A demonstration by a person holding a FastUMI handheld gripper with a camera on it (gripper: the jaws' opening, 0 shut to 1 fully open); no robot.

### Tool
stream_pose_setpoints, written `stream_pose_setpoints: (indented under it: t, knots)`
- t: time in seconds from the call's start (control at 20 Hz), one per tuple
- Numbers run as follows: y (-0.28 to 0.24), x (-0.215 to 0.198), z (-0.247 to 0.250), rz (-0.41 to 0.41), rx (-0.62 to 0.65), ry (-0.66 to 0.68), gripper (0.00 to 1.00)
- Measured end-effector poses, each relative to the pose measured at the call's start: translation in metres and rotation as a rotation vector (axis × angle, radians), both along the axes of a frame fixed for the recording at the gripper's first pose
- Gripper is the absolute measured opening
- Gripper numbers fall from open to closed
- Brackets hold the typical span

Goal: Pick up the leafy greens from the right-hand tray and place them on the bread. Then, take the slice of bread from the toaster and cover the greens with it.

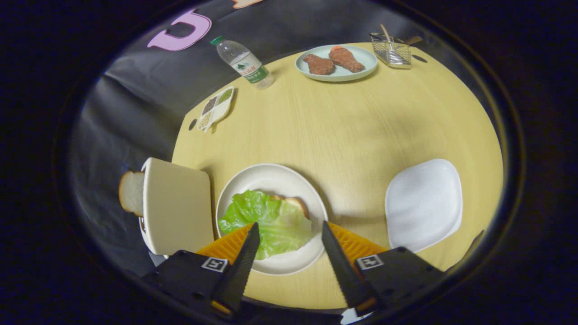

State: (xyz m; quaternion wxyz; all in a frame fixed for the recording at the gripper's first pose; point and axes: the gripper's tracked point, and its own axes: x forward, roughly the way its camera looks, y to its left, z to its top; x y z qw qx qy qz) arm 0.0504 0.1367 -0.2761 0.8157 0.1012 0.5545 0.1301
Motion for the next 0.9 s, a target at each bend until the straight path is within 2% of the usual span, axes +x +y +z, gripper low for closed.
stream_pose_setpoints:
  t: [0.05,0.25,0.45,0.65,0.75,0.9]
  knots:
    - [-0.001,-0.005,0.005,0.003,-0.002,0.018,0.96]
    - [0.006,-0.026,0.026,0.015,0.004,0.088,1.0]
    - [0.025,-0.034,0.067,-0.016,0.055,0.145,1.0]
    - [0.069,-0.031,0.119,-0.084,0.158,0.187,1.0]
    - [0.095,-0.029,0.137,-0.074,0.174,0.197,1.0]
    - [0.142,-0.034,0.16,-0.01,0.189,0.201,1.0]
